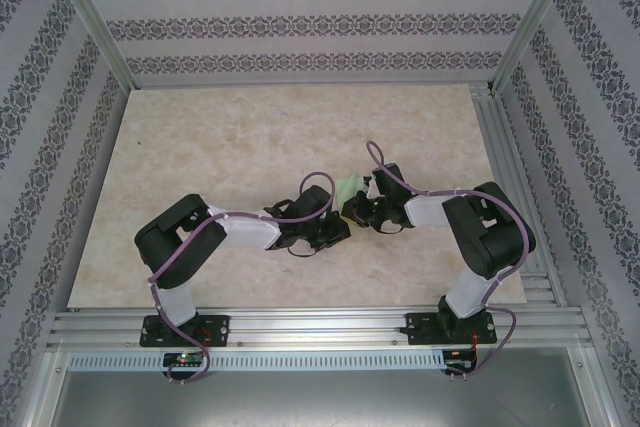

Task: Fold a paper plane with a square sheet of paper (fold left side to right side)
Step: Fold the wing for the fifth time at the center of the table.

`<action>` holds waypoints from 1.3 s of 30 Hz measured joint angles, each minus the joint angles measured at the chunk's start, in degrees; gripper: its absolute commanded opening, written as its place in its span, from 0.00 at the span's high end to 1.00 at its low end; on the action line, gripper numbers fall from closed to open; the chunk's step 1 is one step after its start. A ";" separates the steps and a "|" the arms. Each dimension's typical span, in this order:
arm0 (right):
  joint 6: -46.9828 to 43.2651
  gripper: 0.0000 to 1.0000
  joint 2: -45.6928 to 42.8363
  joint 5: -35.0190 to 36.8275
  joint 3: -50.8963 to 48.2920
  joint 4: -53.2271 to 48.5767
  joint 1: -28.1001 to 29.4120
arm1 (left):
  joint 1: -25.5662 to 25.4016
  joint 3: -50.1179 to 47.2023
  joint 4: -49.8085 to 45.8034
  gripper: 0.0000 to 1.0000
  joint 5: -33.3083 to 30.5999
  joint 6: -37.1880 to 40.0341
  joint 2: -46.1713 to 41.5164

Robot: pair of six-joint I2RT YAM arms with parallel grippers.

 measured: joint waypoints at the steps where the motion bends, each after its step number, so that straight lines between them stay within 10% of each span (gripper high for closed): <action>1: 0.00 0.87 0.00 0.00 0.00 0.00 0.00 | 0.00 0.11 0.00 0.88 -0.13 -0.02 0.02; 39: -0.02 0.87 0.37 -0.24 0.35 -0.04 0.00 | 0.44 0.81 0.17 0.91 -2.82 -0.02 2.67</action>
